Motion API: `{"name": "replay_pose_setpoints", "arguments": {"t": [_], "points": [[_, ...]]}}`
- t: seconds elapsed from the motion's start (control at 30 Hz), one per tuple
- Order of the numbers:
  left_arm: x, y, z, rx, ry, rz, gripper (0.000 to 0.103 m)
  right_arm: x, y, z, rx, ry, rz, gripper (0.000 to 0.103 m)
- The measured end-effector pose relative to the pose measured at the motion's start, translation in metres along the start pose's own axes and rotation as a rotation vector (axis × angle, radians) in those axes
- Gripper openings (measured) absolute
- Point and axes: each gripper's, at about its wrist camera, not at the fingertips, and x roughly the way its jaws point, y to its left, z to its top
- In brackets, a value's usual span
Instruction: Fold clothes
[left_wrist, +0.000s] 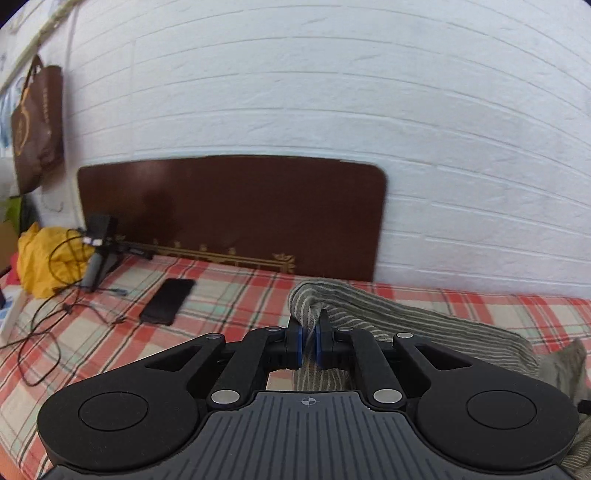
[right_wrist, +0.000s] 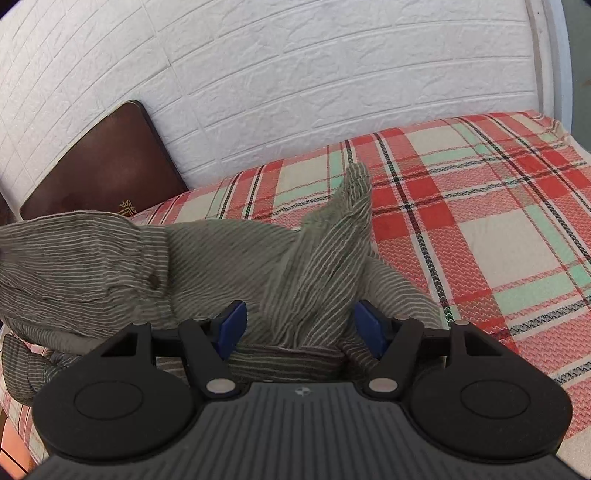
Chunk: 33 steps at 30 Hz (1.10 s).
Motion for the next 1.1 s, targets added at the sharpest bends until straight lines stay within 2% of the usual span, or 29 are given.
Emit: {"name": "replay_pose_setpoints", "arguments": {"t": [0.1, 0.33, 0.43, 0.47, 0.53, 0.6, 0.63, 0.67, 0.7, 0.77, 0.8, 0.93, 1.1], "points": [[0.021, 0.020, -0.008, -0.034, 0.020, 0.096, 0.004, 0.000, 0.003, -0.001, -0.008, 0.007, 0.000, 0.069], [0.078, 0.023, -0.053, 0.027, 0.185, 0.171, 0.005, 0.001, 0.008, -0.002, -0.019, 0.015, -0.005, 0.069], [0.094, 0.025, -0.077, 0.044, 0.255, 0.178, 0.005, 0.002, 0.009, -0.002, -0.027, 0.023, -0.009, 0.069], [0.098, 0.025, -0.084, 0.046, 0.276, 0.177, 0.008, 0.002, 0.009, -0.001, -0.030, 0.025, -0.010, 0.069], [0.102, 0.026, -0.094, 0.056, 0.305, 0.174, 0.022, 0.003, 0.010, -0.001, -0.034, 0.030, -0.013, 0.069], [0.104, 0.027, -0.103, 0.067, 0.332, 0.171, 0.038, 0.006, 0.011, 0.000, -0.035, 0.033, -0.016, 0.069], [0.103, 0.027, -0.105, 0.077, 0.335, 0.187, 0.051, 0.007, 0.011, 0.000, -0.036, 0.035, -0.018, 0.069], [0.099, 0.027, -0.106, 0.085, 0.327, 0.208, 0.062, 0.008, 0.012, 0.001, -0.036, 0.037, -0.019, 0.069], [0.092, 0.028, -0.105, 0.089, 0.307, 0.225, 0.067, 0.009, 0.013, 0.002, -0.040, 0.037, -0.025, 0.069], [0.072, 0.032, -0.099, 0.086, 0.263, 0.225, 0.083, 0.011, 0.016, 0.005, -0.054, 0.035, -0.032, 0.069], [0.061, 0.033, -0.095, 0.084, 0.242, 0.223, 0.086, 0.012, 0.017, 0.007, -0.061, 0.034, -0.036, 0.069], [0.010, 0.037, -0.075, 0.058, 0.139, 0.178, 0.089, 0.019, 0.024, 0.015, -0.084, 0.028, -0.041, 0.069], [-0.042, 0.025, -0.058, 0.001, 0.043, 0.042, 0.094, 0.038, 0.030, 0.016, -0.107, 0.063, -0.061, 0.069]]}}
